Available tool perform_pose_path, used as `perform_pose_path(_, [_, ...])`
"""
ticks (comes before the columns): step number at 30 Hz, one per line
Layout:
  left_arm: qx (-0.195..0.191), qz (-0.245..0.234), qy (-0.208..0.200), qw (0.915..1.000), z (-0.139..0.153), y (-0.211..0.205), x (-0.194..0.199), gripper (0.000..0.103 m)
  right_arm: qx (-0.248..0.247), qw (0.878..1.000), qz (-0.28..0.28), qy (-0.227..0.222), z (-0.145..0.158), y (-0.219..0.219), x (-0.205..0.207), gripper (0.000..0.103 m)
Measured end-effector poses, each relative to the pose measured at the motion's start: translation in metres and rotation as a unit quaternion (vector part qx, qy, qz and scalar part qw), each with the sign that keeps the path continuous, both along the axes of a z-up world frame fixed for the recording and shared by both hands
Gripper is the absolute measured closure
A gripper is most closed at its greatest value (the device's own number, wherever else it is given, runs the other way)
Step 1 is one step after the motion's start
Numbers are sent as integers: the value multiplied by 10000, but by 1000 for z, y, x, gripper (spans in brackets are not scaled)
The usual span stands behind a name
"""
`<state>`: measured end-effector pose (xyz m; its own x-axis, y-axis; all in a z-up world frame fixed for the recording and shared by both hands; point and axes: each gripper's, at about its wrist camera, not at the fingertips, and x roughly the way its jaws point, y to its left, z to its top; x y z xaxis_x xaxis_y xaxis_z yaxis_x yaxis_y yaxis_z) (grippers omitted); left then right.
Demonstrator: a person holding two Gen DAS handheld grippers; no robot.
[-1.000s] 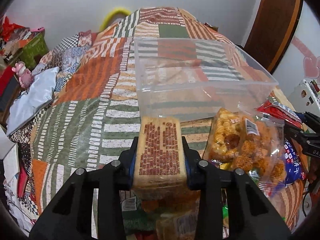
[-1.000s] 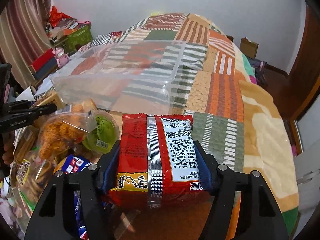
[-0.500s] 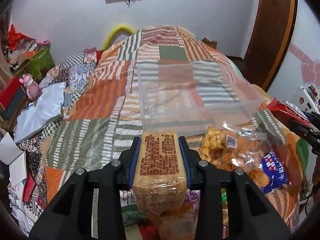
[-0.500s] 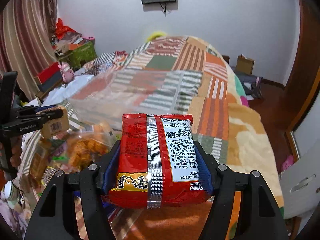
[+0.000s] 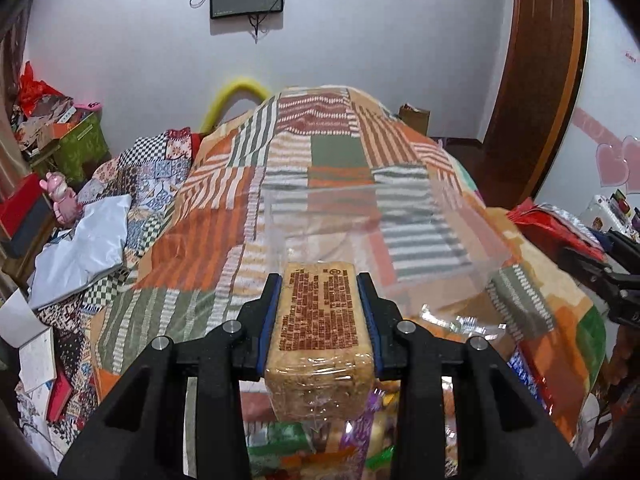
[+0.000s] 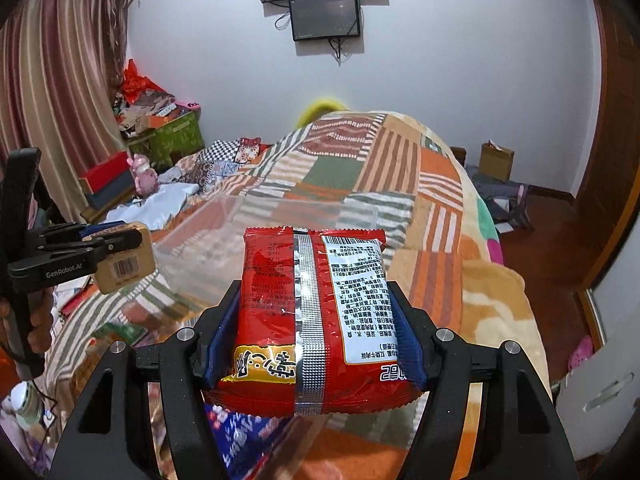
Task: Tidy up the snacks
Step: 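Carry the wafer block and red bag into the clear box and release both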
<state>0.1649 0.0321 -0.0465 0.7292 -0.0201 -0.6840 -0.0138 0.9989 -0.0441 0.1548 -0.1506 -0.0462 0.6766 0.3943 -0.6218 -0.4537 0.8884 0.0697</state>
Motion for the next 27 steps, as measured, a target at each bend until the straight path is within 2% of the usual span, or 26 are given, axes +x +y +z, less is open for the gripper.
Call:
perform_pose_path(12, [-114, -18, 75, 9999, -3, -5, 53, 67, -36, 9999, 163, 43, -7, 28, 41, 39])
perform_pose_path(27, [106, 40, 530, 9985, -44, -2, 107, 67, -357, 9976, 214, 560, -47, 57, 91, 39])
